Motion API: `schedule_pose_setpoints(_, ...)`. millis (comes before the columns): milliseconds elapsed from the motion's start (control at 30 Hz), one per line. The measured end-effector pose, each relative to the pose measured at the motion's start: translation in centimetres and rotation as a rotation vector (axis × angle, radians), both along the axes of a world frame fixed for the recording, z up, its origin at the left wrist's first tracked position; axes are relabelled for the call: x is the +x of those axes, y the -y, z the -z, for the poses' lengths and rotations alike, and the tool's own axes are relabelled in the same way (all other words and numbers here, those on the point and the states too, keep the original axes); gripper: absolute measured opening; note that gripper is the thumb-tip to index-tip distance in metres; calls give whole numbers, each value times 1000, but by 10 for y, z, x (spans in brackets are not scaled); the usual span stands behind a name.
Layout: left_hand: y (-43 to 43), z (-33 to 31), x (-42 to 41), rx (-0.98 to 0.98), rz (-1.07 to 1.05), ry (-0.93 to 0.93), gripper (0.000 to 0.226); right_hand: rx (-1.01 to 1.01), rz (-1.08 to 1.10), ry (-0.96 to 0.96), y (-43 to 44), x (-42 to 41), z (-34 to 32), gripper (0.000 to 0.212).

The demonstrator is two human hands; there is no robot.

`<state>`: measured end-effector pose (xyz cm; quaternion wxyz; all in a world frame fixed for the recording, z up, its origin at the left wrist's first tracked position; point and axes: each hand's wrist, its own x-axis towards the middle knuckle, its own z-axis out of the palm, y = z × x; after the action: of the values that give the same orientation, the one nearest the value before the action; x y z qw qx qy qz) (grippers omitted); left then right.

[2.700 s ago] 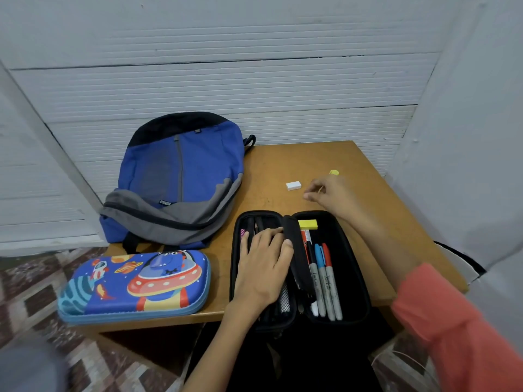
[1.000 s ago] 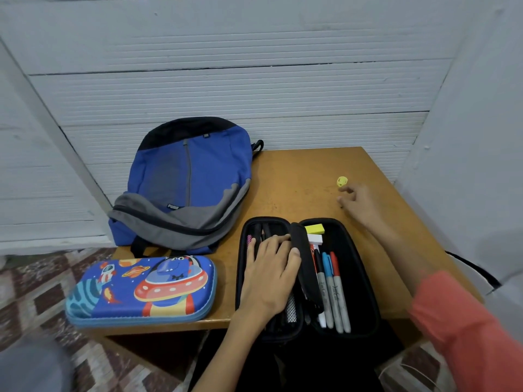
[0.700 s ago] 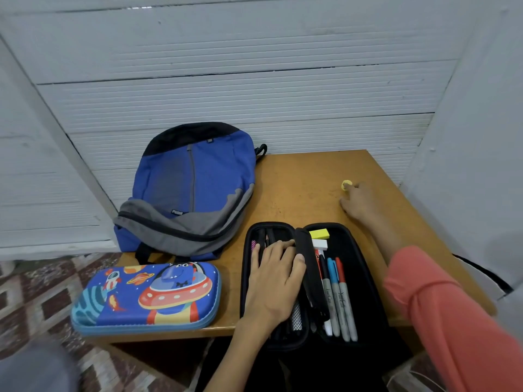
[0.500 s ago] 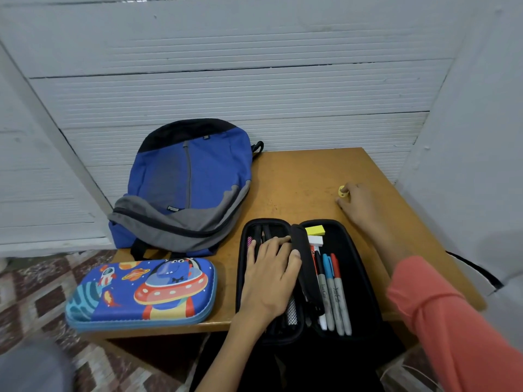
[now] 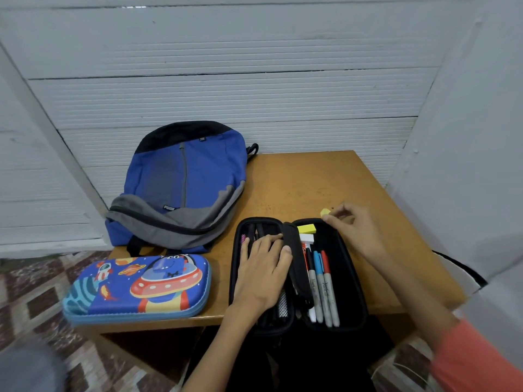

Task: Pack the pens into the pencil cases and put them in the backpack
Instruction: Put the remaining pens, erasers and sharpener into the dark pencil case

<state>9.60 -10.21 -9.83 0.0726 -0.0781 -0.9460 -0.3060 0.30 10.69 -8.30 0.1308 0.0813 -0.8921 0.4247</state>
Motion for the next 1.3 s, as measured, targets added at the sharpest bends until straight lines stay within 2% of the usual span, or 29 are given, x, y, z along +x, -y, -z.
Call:
schedule_pose_setpoints(167,1,1,-1,-6,-3,-8,68,249,-52,-88,-3,27,14,15)
schedule_pose_setpoints(267,1,1,-1,-14,-4,-8,70,308,-41,-136,-3,28,23,16)
schedule_pose_setpoints(367,0,0,0,-20,-2,-7,72,318,-30,-102,-1,25,24,14)
schedule_pose_setpoints(433,0,1,-1,-21,-3,-6,73,252,-33,-65,-1,24,27,14)
schedule_pose_setpoints(567,1,2,-2,-21,-7,0,74,-162,-9,-22,-3,27,38,29)
schedule_pose_setpoints(633,0,1,-1,-10,-7,-4,73,-246,10,-6,-5,28,39,36)
schedule_pose_setpoints(733,-4,-3,0,-23,-29,-5,72,-261,39,23,-9,27,40,36)
schedule_pose_setpoints(967,-25,-28,2,-282,-74,-23,86,-208,32,-1,-5,27,43,23)
schedule_pose_setpoints(1200,-67,-23,-5,-540,-44,76,104,-202,31,-43,-6,27,44,18)
schedule_pose_setpoints(1300,-81,-19,-3,-593,-65,113,102,-208,39,-49,-7,27,45,18)
